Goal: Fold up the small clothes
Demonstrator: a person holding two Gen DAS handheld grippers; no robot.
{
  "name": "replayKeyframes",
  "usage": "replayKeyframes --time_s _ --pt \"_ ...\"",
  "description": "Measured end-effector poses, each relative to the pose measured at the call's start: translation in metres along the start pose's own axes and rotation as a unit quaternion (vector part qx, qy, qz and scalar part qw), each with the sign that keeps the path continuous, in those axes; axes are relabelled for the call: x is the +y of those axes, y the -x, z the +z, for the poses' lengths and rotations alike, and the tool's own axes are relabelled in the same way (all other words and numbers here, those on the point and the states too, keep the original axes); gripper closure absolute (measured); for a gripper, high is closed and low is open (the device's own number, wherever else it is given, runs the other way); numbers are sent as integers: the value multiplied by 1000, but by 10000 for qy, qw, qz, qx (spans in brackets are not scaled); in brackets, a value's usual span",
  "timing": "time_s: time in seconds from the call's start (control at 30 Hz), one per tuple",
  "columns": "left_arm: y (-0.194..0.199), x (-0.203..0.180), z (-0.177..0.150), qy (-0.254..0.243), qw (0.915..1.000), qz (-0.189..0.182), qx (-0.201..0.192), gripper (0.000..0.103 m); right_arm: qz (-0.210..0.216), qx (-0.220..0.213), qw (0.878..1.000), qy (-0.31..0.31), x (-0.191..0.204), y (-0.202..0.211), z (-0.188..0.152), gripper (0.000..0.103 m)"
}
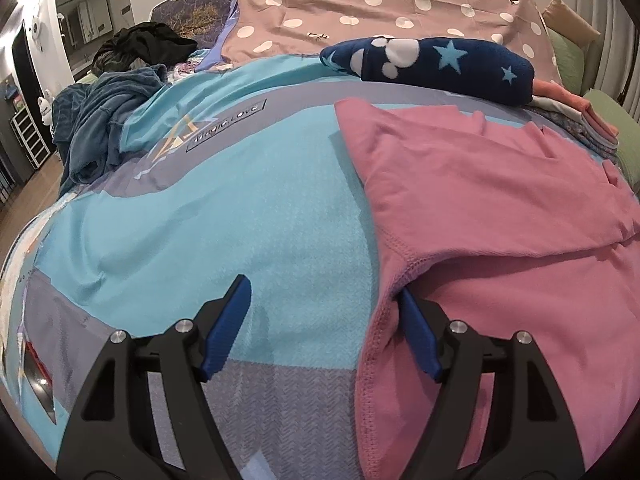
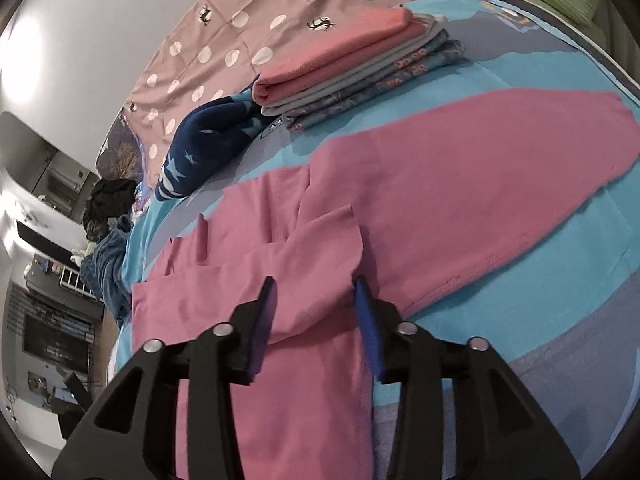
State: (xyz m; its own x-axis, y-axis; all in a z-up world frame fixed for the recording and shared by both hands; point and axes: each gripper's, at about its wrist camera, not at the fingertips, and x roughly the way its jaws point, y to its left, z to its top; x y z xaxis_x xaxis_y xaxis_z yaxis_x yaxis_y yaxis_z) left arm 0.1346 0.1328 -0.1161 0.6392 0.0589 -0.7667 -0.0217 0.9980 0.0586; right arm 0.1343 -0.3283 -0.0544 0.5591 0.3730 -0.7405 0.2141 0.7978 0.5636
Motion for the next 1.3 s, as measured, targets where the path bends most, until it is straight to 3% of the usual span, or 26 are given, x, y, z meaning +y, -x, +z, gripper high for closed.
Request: replayKeyframes --time_s 0.13,0.2,0.23,0.27,0.33,0.4,0.43,0.5,0.6,0.7,0.77,0.9,0.97,1.1,1.17,1.3 --pt "0 -8 7 -136 9999 70 -67 29 -51 131 9991 396 3 -11 6 43" --pt "-3 -12 12 -181 9997 100 -96 29 -58 239 9973 693 14 -22 7 43" --pt "-4 -12 14 -171 9997 122 -119 34 -75 265 9964 803 18 -25 8 67" --pt "-3 -10 17 -104 9998 83 -174 52 22 284 9954 919 28 -25 8 99" --pt "-2 2 20 258 9988 -372 -205 69 809 144 9937 768 46 -5 9 99" --pt "-2 18 19 778 9950 -593 -199 69 1278 -118 9895 671 61 19 13 99" --pt "-3 23 16 923 9936 -626 -186 68 1307 -248 9892 616 65 27 16 99" --pt "-6 31 8 1202 9901 -718 -119 64 984 -370 9929 551 65 35 23 97" --pt "-9 42 0 1501 9844 -922 -57 58 -243 -362 9985 331 46 25 27 92" --pt "-9 44 -3 1566 9826 -995 -57 57 -406 43 9989 -231 16 12 21 87" --pt "-9 44 -3 1505 9842 -929 -73 56 -672 63 9970 -386 8 12 17 78" --pt "-8 40 -4 1398 9867 -822 -102 56 -790 -185 9945 659 61 13 15 75" --pt "-8 39 -4 1405 9865 -829 -118 56 -486 35 9875 1501 108 0 10 60" --pt "-6 37 -4 1390 9863 -874 -178 62 131 714 9518 2980 219 -54 -14 60" --pt "-2 34 -4 1348 9856 -989 -255 74 331 1091 9310 3468 273 -97 -22 60" --pt "10 27 -4 1174 9861 -1043 -546 81 346 1704 8890 4236 350 -179 -42 59"
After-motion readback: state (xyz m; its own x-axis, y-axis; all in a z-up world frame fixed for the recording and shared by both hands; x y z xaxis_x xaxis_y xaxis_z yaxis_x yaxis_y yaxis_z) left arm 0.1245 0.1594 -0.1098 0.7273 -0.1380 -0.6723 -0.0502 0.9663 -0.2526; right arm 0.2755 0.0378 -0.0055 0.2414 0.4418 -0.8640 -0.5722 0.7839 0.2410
